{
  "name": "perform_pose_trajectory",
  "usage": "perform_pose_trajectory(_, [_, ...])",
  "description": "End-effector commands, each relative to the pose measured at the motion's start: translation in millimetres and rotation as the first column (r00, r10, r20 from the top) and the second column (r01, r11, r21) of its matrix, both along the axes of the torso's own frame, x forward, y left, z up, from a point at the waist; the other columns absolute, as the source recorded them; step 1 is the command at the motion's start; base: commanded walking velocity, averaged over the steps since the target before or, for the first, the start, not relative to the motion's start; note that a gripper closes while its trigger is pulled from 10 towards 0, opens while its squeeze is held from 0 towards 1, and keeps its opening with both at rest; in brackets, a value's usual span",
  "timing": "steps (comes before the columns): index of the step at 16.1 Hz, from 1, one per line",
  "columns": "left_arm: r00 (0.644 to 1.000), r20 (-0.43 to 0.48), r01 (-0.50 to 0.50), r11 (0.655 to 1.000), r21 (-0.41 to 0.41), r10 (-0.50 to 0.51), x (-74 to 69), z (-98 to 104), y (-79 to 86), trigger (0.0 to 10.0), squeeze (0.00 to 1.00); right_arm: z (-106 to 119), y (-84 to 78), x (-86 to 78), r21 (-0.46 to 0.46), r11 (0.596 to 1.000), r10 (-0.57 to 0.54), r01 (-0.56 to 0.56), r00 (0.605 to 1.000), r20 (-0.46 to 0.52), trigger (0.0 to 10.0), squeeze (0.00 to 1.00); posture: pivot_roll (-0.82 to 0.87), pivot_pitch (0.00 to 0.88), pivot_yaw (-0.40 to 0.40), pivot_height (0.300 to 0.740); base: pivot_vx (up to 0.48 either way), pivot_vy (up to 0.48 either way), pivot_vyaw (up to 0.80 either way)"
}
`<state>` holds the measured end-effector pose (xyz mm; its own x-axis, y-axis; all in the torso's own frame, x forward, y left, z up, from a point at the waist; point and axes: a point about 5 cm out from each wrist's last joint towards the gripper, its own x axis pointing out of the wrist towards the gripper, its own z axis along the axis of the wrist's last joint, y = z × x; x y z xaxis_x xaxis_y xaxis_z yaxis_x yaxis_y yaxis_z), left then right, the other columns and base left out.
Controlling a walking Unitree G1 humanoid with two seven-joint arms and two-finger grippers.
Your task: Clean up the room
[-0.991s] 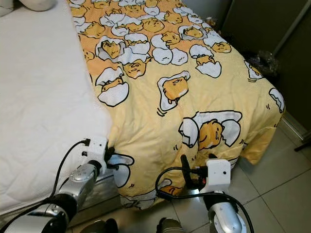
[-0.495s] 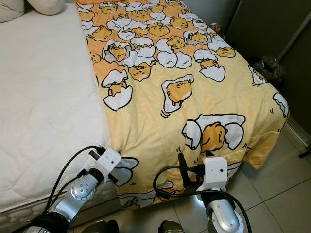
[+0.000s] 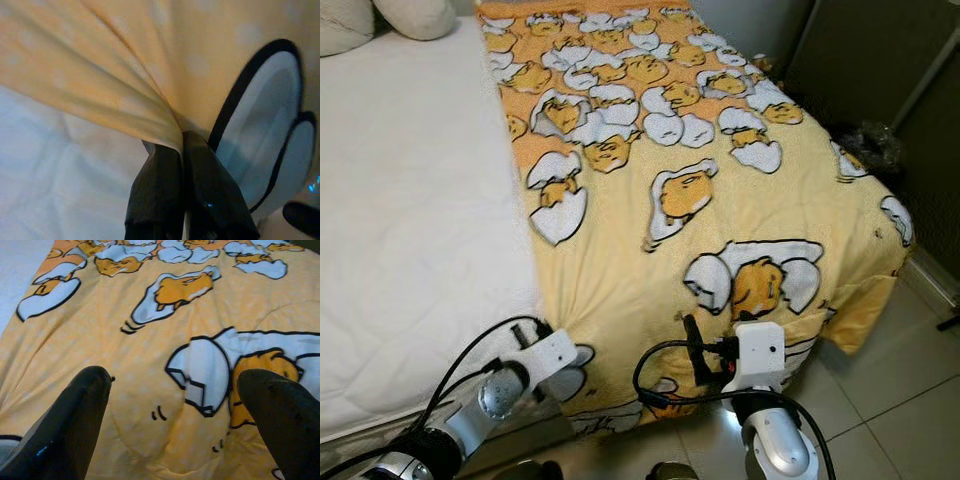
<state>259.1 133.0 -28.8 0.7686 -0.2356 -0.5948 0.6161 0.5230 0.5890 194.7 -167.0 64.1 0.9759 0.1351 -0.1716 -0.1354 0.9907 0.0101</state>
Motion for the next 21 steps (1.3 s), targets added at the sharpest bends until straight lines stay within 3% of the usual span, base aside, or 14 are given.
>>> perform_pose_trajectory(1, [0.993, -0.118, 0.032, 0.999, 0.034, -0.027, -19.9, -18.0, -1.4, 0.0, 0.00, -2.4, -2.3, -2.0, -0.003, 1.000, -0.002, 0.002, 1.000, -0.009, 10.0, 0.00, -0.18, 0.068, -0.007, 0.740, 0.000, -0.334, 0.00])
perform_pose_trajectory(6, [0.994, -0.092, 0.058, 0.995, 0.079, -0.051, -15.1, -15.6, -4.9, 0.0, 0.00, -3.7, -3.4, -1.4, -0.006, 1.000, 0.001, -0.001, 1.000, -0.014, 10.0, 0.00, -0.18, 0.065, -0.008, 0.740, 0.000, -0.256, 0.00])
perform_pose_trajectory(7, [1.000, -0.012, -0.018, 0.999, 0.030, 0.018, -5.2, -6.7, -3.8, 10.0, 0.00, -4.4, -3.5, -0.5, -0.007, 1.000, 0.001, -0.001, 1.000, -0.014, 10.0, 0.00, -0.18, 0.063, -0.007, 0.740, 0.000, 0.000, 0.00])
perform_pose_trajectory(8, [0.997, 0.024, -0.073, 0.997, -0.001, 0.073, -0.5, -2.4, -1.1, 10.0, 0.26, -4.6, -3.5, -0.2, -0.006, 1.000, 0.000, -0.001, 1.000, -0.014, 10.0, 0.00, -0.18, 0.063, -0.007, 0.740, 0.000, 0.000, 0.00])
perform_pose_trajectory(9, [0.979, 0.041, -0.199, 0.978, -0.058, 0.201, 5.0, 1.7, 9.6, 10.0, 1.00, -5.2, -3.3, 0.3, -0.005, 1.000, 0.001, -0.001, 1.000, -0.014, 10.0, 0.00, -0.18, 0.057, -0.008, 0.740, 0.000, 0.000, 0.00])
perform_pose_trajectory(13, [0.963, 0.047, -0.262, 0.964, -0.049, 0.264, 6.8, 2.6, 20.4, 10.0, 1.00, -6.3, -3.2, 0.9, -0.003, 1.000, 0.002, -0.002, 1.000, -0.016, 10.0, 0.00, -0.17, 0.055, -0.007, 0.740, 0.000, 0.000, 0.00])
perform_pose_trajectory(15, [0.940, 0.044, -0.333, 0.939, -0.089, 0.338, 5.1, 3.1, 31.3, 10.0, 1.00, -7.7, -3.4, 2.1, -0.003, 1.000, 0.003, -0.003, 1.000, -0.016, 10.0, 0.00, -0.17, 0.043, -0.002, 0.740, 0.000, 0.000, 0.00])
perform_pose_trajectory(19, [0.889, 0.137, -0.397, 0.884, -0.248, 0.437, 9.5, 27.8, 50.8, 10.0, 1.00, -9.3, -4.6, 6.9, 0.002, 1.000, -0.005, 0.005, 1.000, 0.001, 10.0, 0.00, -0.14, 0.000, 0.016, 0.740, 0.000, 0.000, 0.00])
perform_pose_trajectory(21, [0.887, 0.104, -0.407, 0.869, -0.283, 0.449, 5.8, 32.6, 52.3, 10.0, 1.00, -12.9, -5.3, 7.5, 0.004, 1.000, -0.003, 0.003, 1.000, -0.006, 10.0, 0.00, -0.13, 0.000, 0.019, 0.740, 0.000, 0.000, 0.00])
